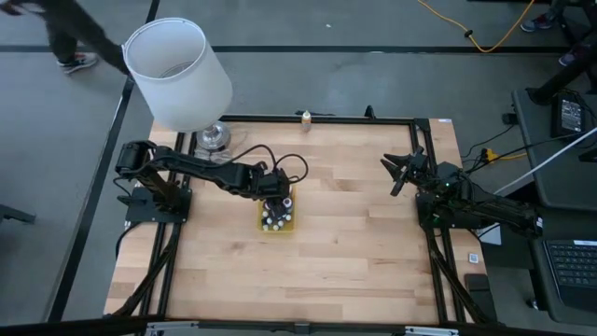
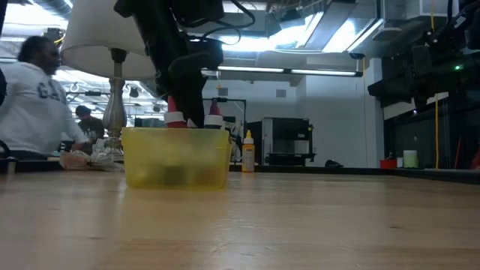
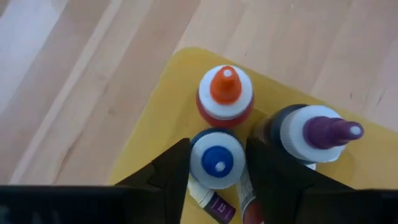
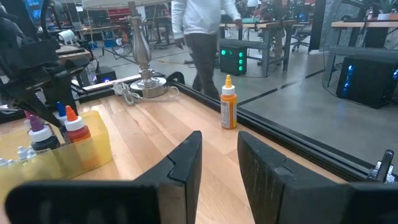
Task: Pick & Place food coloring
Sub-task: Put the large blue bottle into the yellow bin, then put the large yellow bottle into the yellow bin
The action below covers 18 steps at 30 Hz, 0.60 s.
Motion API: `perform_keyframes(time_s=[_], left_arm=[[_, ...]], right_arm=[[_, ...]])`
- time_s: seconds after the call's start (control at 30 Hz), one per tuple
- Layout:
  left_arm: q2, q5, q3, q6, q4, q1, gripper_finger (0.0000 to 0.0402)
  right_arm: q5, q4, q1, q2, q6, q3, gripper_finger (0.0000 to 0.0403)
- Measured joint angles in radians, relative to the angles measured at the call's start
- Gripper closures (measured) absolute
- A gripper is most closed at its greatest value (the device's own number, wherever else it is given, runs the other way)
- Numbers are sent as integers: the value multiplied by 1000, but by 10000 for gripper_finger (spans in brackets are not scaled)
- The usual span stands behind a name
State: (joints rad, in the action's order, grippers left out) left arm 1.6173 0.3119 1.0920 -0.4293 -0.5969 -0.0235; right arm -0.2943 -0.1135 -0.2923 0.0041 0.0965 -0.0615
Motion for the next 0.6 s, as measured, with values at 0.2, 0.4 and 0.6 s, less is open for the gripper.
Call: perform_keyframes(time_s=[0.2,0.4,0.6], left_arm=[[-6,0,0,32,2,2,222],[-42,1,13,44,-5,27,209],[-52,7,105,69,-63,60,199]], right_arm=[[0,0,0,0,0,0,297],[0,0,0,0,0,0,297],[0,0,0,0,0,0,297]])
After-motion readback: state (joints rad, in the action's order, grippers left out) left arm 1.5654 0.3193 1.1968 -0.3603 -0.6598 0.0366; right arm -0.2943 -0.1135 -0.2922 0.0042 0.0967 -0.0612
